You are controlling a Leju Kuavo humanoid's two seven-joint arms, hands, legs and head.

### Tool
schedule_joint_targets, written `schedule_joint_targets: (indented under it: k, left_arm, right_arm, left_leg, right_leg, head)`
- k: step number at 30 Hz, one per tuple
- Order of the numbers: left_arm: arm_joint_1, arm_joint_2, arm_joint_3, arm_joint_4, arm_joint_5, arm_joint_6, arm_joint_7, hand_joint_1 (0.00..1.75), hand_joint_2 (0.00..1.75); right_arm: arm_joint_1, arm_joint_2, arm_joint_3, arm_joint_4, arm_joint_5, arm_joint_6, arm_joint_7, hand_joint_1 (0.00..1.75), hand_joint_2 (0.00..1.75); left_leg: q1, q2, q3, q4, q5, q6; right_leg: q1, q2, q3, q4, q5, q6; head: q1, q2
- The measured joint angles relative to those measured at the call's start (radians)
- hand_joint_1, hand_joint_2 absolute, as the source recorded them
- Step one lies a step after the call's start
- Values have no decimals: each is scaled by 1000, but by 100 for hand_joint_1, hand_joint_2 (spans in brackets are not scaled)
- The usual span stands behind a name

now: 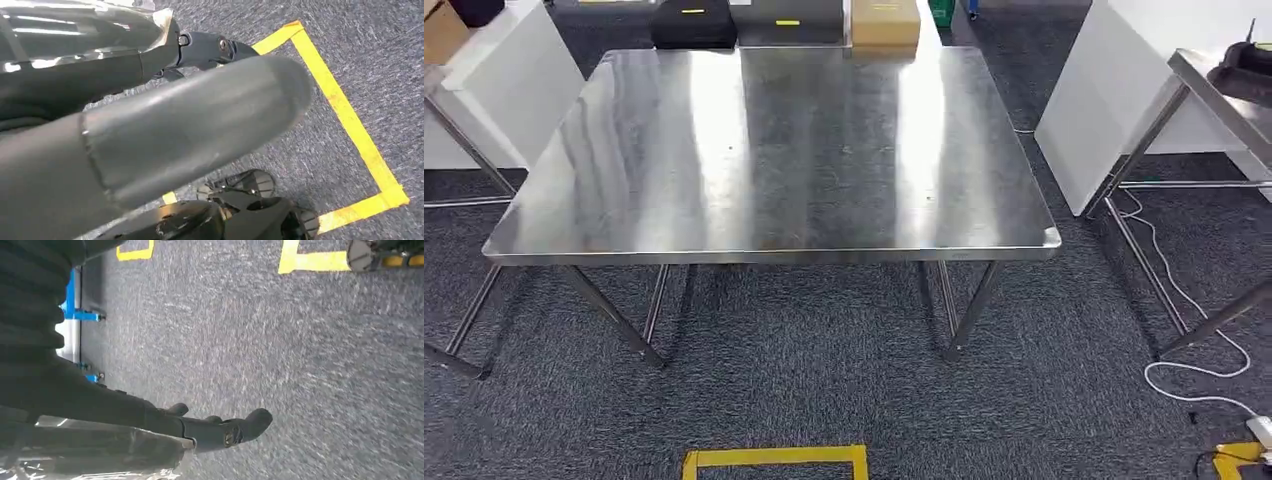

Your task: Take the parts from the cabinet and place them on the table.

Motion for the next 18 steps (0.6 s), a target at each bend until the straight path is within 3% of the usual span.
schedule_joint_targets:
  k: [1,3,4,5,6,8,9,10,11,13,14,15,16,18]
  left_arm:
    - [1,0,0,0,0,0,2,0,0]
    - [7,-1,0,0,-1,0,8,0,0]
    - [10,-1,0,0,-1,0,14,0,0]
    - [11,0,0,0,-1,0,18,0,0]
    - [10,0,0,0,-2,0,21,0,0]
    - [9,-2,0,0,-6,0,24,0,0]
    - [7,-2,0,0,-6,0,26,0,0]
    - [6,-2,0,0,-6,0,27,0,0]
    - [6,-2,0,0,-6,1,27,0,0]
    - [5,-3,0,0,-6,-1,23,0,0]
    - [6,-3,0,0,-6,-1,21,0,0]
    - [5,-3,0,0,-6,-1,21,0,0]
    - [5,-3,0,0,-6,0,18,0,0]
    - [6,-3,0,0,-6,0,18,0,0]
  right_arm:
    - [-2,0,0,0,0,2,0,0,175]
    - [-5,-2,1,0,9,-2,0,0,175]
    - [-3,-2,2,0,15,-5,1,0,0]
    - [-2,-2,3,0,19,-5,4,0,0]
    - [0,-2,3,0,22,-5,7,0,0]
    - [0,-5,5,0,27,-5,7,0,0]
    - [-1,-6,7,0,29,-5,7,0,0]
    - [-3,-6,9,0,31,-5,7,0,0]
    - [1,-6,10,0,31,-5,8,0,0]
    - [1,-8,10,0,31,-2,10,0,0]
    - [1,-8,11,0,31,-1,13,0,0]
    - [-1,-7,11,0,31,0,17,0,0]
    - [-2,-8,12,0,31,0,18,0,0]
    - [-5,-7,14,0,31,0,18,0,0]
  left_leg:
    - [1,12,-7,-1,2,10]
    - [-5,41,-16,0,5,11]
    - [-6,55,-21,1,6,12]
    - [-6,66,-24,3,7,11]
    - [-5,71,-27,5,8,8]
    - [-2,81,-33,16,9,5]
    - [-3,83,-35,25,6,0]
    - [-9,86,-41,29,8,-6]
    - [-8,86,-45,37,9,-7]
    - [-5,85,-49,36,17,-20]
    - [-5,83,-53,37,16,-24]
    - [0,60,-60,52,-9,-36]
    - [2,40,-76,95,-53,-43]
    - [11,25,-139,254,-148,-52]
  right_leg:
    - [5,-37,-22,50,-39,-8]
    - [-1,-60,-82,204,-119,-17]
    - [-4,-64,-95,256,-139,-13]
    - [-9,-67,-84,261,-141,-5]
    - [-12,-71,-44,219,-130,7]
    - [-20,-82,69,55,-84,31]
    - [-24,-93,109,-28,-88,31]
    - [-12,-88,114,-18,-80,24]
    - [-14,-85,107,-21,-75,17]
    - [-9,-83,101,-18,-72,11]
    - [-22,-82,101,-24,-65,0]
    - [-27,-82,99,-27,-59,-9]
    - [-28,-81,93,-27,-54,-18]
    - [-26,-81,76,-26,-41,-31]
  head:
    - [15,0]
    - [18,0]
    - [18,0]
    - [19,0]
    - [18,0]
    - [19,0]
    - [19,0]
    - [18,0]
    - [16,0]
    - [17,0]
    - [16,0]
    - [16,0]
    - [12,0]
    - [13,0]
